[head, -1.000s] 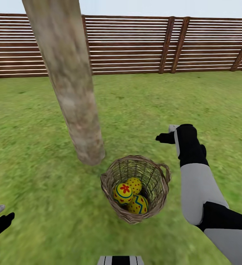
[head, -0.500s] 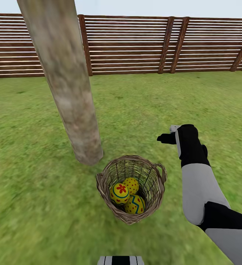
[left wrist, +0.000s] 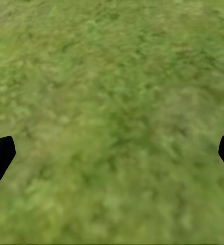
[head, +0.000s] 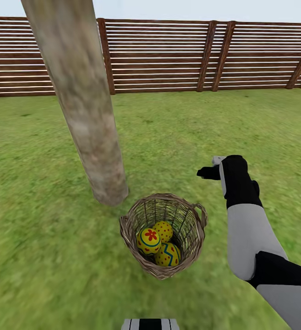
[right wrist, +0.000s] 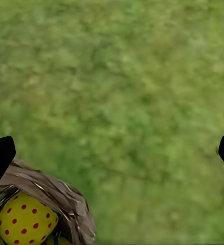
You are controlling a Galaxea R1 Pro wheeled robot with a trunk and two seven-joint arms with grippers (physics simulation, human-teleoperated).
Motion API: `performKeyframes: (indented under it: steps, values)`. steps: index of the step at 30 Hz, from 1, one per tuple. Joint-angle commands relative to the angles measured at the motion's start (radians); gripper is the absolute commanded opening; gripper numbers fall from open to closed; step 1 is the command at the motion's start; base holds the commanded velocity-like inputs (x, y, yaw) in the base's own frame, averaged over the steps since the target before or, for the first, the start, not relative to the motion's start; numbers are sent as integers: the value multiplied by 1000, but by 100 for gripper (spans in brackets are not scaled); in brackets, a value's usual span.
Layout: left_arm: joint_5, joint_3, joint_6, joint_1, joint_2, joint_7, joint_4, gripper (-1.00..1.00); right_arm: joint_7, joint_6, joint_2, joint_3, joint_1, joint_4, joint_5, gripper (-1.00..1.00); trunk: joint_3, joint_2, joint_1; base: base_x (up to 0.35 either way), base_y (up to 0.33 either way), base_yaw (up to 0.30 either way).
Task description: Take the three Easter eggs out of the wicker basket on the lawn in the garden, then place them on the lawn next to a single tree (choose any tree) so that all three eggs are next to the same tree and none are left in the basket.
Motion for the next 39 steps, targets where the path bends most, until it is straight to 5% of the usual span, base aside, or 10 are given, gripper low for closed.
performKeyframes:
  steps: [1, 12, 39]
  values:
    - [3, 2, 16, -1, 13, -9, 0, 100, 9, 3, -13, -3, 2, 0, 10, 100, -1, 0, 0, 0, 0, 0]
    - [11, 2, 64, -1, 49, -22, 0, 100, 11, 3, -129, -4, 93, 0, 8, 100, -1, 0, 0, 0, -171, 0]
    - [11, 2, 104, -3, 73, -24, 0, 100, 14, 3, -132, -3, 227, -13, 2, 100, -1, 0, 0, 0, -283, 0]
